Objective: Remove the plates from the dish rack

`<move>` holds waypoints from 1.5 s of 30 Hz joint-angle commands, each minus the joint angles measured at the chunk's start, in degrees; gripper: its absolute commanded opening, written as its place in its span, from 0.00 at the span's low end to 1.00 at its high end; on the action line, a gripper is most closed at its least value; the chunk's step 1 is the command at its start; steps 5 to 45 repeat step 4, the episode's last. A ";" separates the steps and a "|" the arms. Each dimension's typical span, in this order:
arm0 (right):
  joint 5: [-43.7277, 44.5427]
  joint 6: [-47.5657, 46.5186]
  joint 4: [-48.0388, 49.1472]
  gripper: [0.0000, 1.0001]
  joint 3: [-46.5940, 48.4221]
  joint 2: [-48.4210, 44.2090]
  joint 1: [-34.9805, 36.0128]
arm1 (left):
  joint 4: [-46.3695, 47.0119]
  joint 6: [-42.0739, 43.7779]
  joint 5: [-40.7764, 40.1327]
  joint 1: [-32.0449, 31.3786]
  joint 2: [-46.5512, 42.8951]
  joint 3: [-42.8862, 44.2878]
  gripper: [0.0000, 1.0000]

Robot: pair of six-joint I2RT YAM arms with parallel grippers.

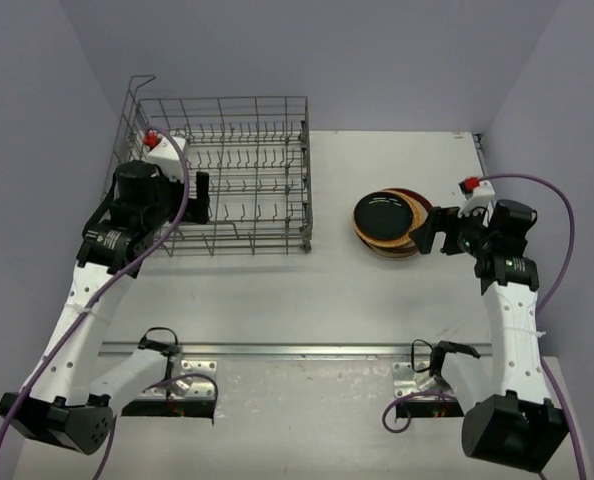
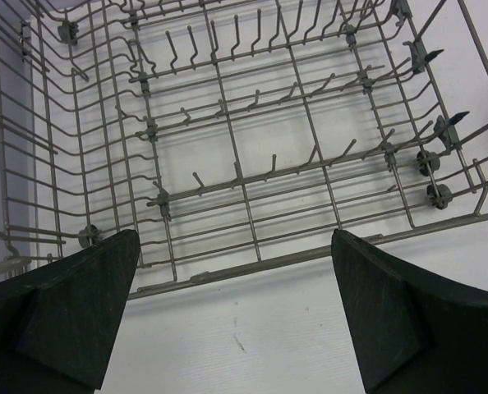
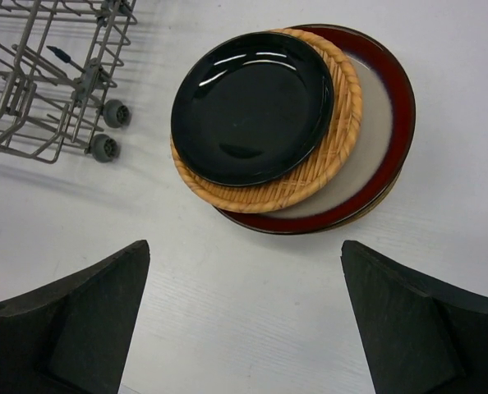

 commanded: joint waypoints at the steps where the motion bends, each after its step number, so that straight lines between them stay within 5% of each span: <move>1: 0.39 -1.23 5.43 0.99 1.89 -1.38 0.07 | 3.38 0.38 -1.06 0.65 -1.10 -0.57 1.00; 45: 0.42 -1.46 5.34 0.99 2.27 -1.38 0.07 | 3.67 -0.11 -2.10 0.65 -1.59 -0.25 1.00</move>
